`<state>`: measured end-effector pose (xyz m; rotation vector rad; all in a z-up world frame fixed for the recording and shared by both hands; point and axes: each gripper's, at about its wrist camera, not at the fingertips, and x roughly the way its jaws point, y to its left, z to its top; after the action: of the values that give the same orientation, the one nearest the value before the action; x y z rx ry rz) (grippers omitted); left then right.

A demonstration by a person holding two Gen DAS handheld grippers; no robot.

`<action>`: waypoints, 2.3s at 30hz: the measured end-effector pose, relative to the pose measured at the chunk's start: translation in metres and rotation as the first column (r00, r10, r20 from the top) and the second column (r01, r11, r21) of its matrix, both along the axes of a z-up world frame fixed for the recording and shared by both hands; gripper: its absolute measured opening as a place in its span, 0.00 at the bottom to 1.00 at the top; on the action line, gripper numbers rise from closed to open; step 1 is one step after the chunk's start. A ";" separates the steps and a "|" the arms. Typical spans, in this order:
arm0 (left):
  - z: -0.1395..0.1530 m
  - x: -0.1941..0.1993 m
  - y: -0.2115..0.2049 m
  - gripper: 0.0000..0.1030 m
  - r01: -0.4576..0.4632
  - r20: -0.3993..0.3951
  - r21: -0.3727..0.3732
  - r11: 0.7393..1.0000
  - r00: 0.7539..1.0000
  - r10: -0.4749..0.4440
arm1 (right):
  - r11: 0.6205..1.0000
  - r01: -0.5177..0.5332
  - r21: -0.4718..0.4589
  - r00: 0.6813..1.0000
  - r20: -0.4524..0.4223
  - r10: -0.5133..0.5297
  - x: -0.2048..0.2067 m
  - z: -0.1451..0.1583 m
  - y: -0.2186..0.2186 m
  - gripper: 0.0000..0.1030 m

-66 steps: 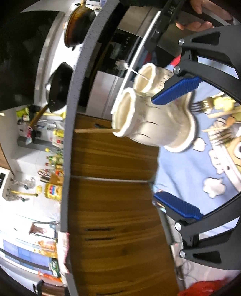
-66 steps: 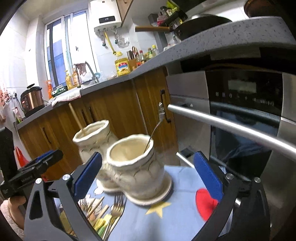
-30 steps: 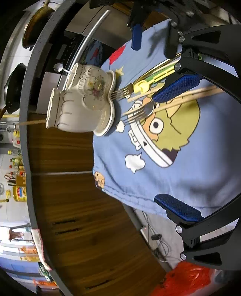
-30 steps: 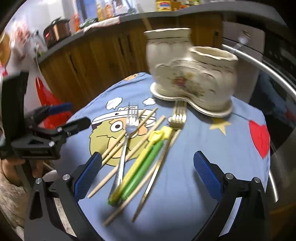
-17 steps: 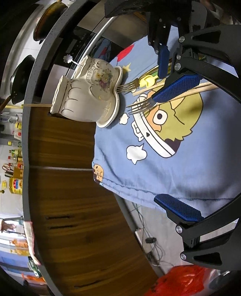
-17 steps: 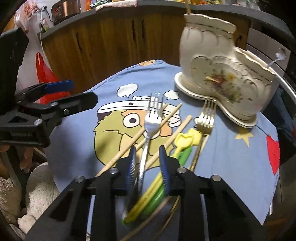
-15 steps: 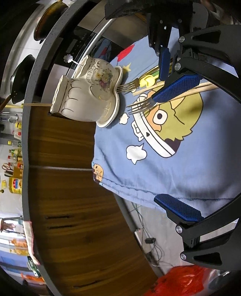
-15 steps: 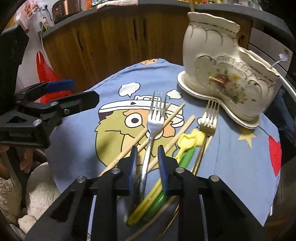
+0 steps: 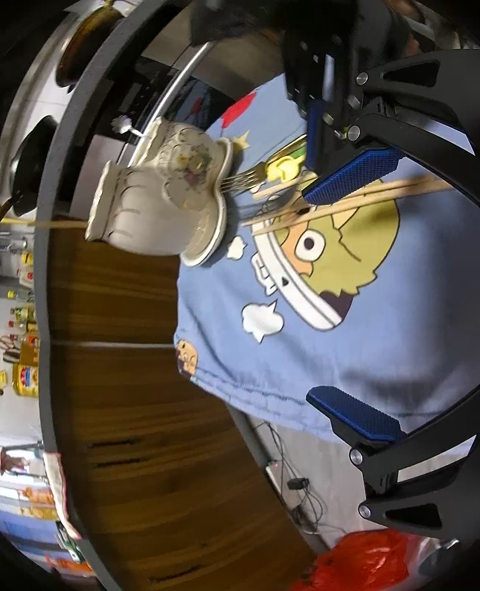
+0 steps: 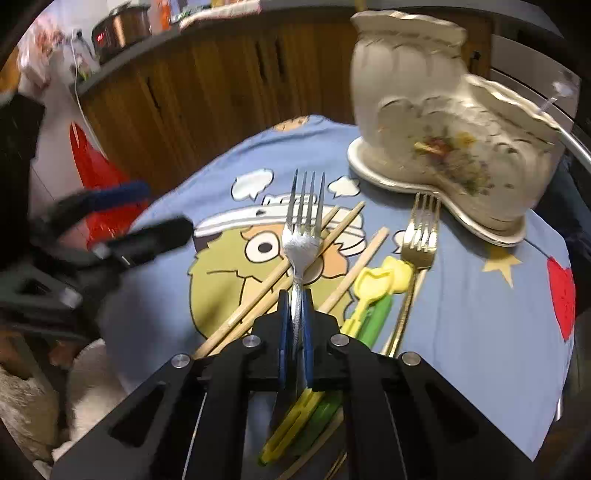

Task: Organize utensils
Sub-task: 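Grasp the silver fork by its handle with the right tool, then grasp another wooden chopstick with the left tool while the right tool lifts the fork, then lower the chopstick into the tall cup with the left tool while the right tool carries the fork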

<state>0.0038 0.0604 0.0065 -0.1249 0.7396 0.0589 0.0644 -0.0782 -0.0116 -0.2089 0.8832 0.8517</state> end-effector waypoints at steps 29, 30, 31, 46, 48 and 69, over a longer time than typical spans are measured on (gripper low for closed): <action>-0.025 0.049 -0.061 0.07 0.179 -0.264 0.091 0.980 0.953 -0.150 | 0.968 0.061 0.244 0.989 0.113 -0.091 -0.010 0.068 -0.073 0.02; -0.025 0.047 -0.060 0.07 0.175 -0.250 0.079 0.981 0.956 -0.151 | 0.966 0.063 0.251 0.988 0.120 -0.096 -0.010 0.070 -0.077 0.02; -0.026 0.046 -0.058 0.07 0.172 -0.234 0.064 0.983 0.960 -0.153 | 0.964 0.066 0.257 0.987 0.124 -0.101 -0.010 0.071 -0.079 0.02; 0.023 0.012 -0.054 0.06 0.196 0.052 0.038 0.980 0.979 -0.198 | 0.945 0.131 0.300 0.967 0.169 -0.188 0.010 0.077 -0.103 0.02; 0.035 0.011 -0.054 0.06 0.209 0.104 0.027 0.978 0.972 -0.211 | 0.940 0.140 0.312 0.965 0.172 -0.201 0.017 0.081 -0.105 0.02; 0.136 0.121 -0.052 0.06 0.147 0.553 -0.024 0.989 0.826 -0.110 | 0.837 0.189 0.513 0.878 0.294 -0.378 0.100 0.141 -0.106 0.02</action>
<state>0.1247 0.0089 0.1430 -0.1458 0.1659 -0.1294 0.1643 -0.1838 0.1296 0.1827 0.3027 0.6812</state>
